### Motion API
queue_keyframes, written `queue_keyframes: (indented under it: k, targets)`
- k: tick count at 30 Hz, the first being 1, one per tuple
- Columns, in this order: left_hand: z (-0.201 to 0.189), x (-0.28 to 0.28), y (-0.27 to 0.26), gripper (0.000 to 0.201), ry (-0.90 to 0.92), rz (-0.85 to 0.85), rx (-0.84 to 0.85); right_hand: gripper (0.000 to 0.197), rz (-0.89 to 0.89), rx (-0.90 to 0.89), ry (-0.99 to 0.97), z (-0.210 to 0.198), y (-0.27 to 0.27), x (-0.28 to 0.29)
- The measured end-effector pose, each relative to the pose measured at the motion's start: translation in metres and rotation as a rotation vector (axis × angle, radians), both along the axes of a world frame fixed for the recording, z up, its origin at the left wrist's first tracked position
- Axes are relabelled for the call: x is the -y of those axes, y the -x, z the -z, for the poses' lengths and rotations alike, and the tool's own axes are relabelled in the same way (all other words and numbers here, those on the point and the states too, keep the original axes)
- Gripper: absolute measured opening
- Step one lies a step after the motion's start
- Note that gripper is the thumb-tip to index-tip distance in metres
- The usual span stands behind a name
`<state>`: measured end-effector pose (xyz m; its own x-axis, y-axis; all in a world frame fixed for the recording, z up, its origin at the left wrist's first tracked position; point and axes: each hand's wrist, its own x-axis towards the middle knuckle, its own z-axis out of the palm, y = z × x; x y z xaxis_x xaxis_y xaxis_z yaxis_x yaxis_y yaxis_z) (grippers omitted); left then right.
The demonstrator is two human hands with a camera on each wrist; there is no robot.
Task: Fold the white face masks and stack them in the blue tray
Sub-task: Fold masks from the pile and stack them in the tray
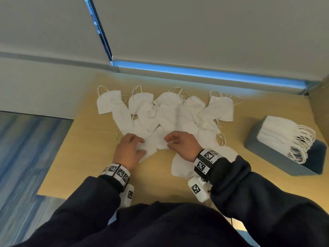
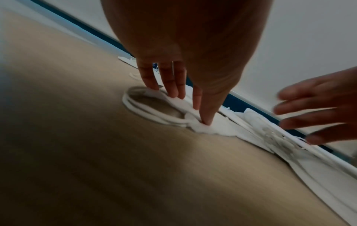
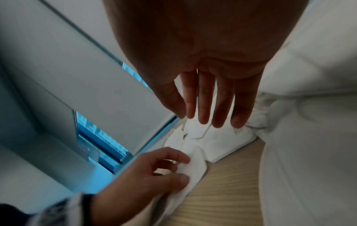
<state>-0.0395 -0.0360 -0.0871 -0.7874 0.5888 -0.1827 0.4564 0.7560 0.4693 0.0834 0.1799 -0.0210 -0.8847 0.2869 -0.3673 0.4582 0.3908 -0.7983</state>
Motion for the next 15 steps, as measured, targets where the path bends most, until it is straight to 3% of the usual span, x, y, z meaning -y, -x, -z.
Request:
queue_keyframes:
  k: [7,11,15]
  targets:
    - [-0.007,0.048,0.027,0.034,0.04,0.238,0.208,0.068,-0.26,0.351,-0.501,0.03,0.046,0.025]
    - [-0.026,0.06,0.053,0.027,0.088,0.235,0.265,0.058,-0.392,0.389,-0.742,0.028,0.052,0.034]
    - [-0.038,0.033,0.066,0.024,-0.001,0.196,0.12,0.046,-0.384,0.278,-0.815,0.03,0.052,0.041]
